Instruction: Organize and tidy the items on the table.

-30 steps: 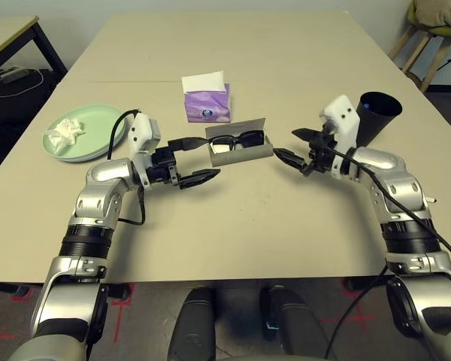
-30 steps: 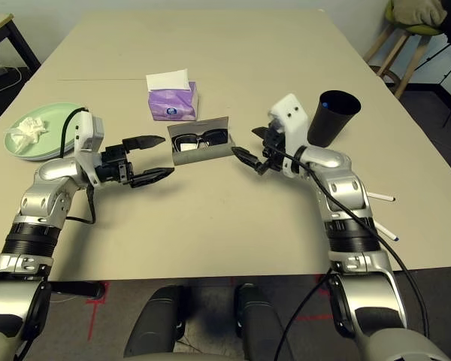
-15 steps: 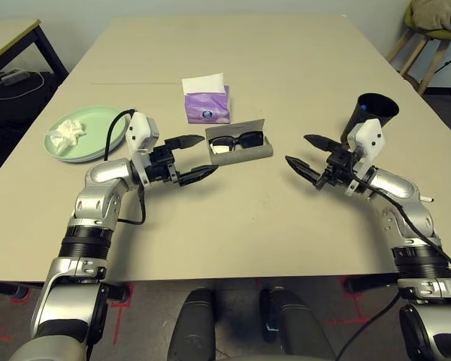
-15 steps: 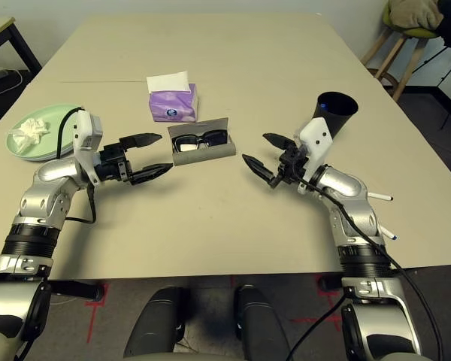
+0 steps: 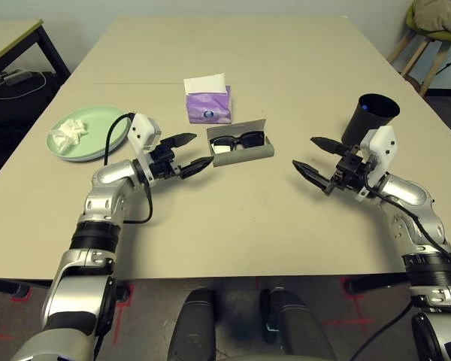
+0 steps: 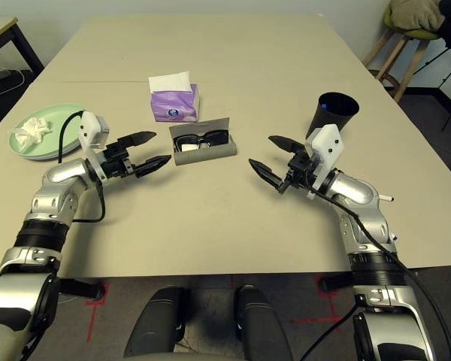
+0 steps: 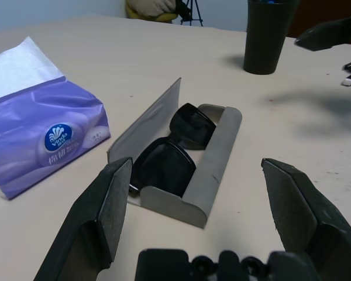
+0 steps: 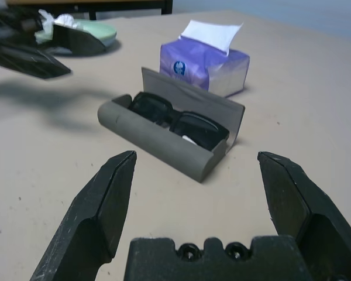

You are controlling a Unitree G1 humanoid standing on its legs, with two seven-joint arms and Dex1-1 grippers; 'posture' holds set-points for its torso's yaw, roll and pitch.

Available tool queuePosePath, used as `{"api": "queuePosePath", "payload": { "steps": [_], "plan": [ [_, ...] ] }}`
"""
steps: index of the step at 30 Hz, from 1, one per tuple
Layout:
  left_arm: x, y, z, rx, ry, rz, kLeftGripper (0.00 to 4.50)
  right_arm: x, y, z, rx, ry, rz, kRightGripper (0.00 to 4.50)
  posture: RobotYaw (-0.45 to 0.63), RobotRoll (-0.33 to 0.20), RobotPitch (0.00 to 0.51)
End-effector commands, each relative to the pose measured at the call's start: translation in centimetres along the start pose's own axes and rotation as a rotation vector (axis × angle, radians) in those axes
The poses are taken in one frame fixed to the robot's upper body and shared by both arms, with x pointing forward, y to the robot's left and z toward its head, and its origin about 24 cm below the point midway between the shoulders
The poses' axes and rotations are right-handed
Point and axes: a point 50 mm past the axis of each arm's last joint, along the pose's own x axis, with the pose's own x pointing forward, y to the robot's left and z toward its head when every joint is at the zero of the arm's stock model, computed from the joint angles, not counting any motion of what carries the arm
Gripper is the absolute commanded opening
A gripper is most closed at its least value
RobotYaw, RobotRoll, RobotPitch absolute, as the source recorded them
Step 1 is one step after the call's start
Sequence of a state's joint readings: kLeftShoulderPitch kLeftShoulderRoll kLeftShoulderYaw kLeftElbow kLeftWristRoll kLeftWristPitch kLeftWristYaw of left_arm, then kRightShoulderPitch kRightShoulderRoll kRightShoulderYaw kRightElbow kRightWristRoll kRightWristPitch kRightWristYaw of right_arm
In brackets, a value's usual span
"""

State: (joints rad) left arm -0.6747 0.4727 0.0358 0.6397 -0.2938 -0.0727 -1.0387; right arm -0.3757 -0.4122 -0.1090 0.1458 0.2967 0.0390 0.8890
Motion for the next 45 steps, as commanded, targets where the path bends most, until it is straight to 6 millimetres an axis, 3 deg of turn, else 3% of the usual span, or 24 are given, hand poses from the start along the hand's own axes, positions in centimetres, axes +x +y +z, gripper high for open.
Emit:
{"api": "queuePosePath", "payload": {
  "steps": [1,5,13,20,27,37,45],
  "plan": [
    [0.3,0.9,-0.9,-0.013,0.048,0.09,4.5,-0.4,0.3,-0.1,0.011,0.001,-0.009,4.47,0.18,0.0,0.108],
    [0.5,2.1,-1.6,-0.039,0.11,0.226,3.22,-0.7,0.3,-0.2,0.011,0.002,-0.024,4.5,0.17,0.0,0.111],
    [2.1,3.1,-1.8,-0.085,0.149,0.405,0.03,-1.3,0.1,-0.5,0.01,0.008,-0.039,4.5,0.15,0.0,0.115],
    [4.2,3.0,-1.3,-0.108,0.148,0.471,0.03,-1.5,-0.2,-1.0,0.022,0.023,-0.053,4.5,0.15,0.0,0.118],
    [5.9,2.3,-0.8,-0.092,0.149,0.42,0.03,-1.2,-0.1,-1.6,0.029,0.026,-0.06,4.5,0.14,0.0,0.12],
    [6.3,1.5,-1.1,-0.092,0.166,0.329,0.03,-1.3,-0.1,-1.9,0.027,0.024,-0.063,4.5,0.13,0.0,0.121],
    [6.2,0.4,-1.1,-0.128,0.105,0.127,0.03,-1.4,-0.3,-2.4,0.057,0.025,-0.083,4.5,0.14,0.0,0.121]
  ]
}}
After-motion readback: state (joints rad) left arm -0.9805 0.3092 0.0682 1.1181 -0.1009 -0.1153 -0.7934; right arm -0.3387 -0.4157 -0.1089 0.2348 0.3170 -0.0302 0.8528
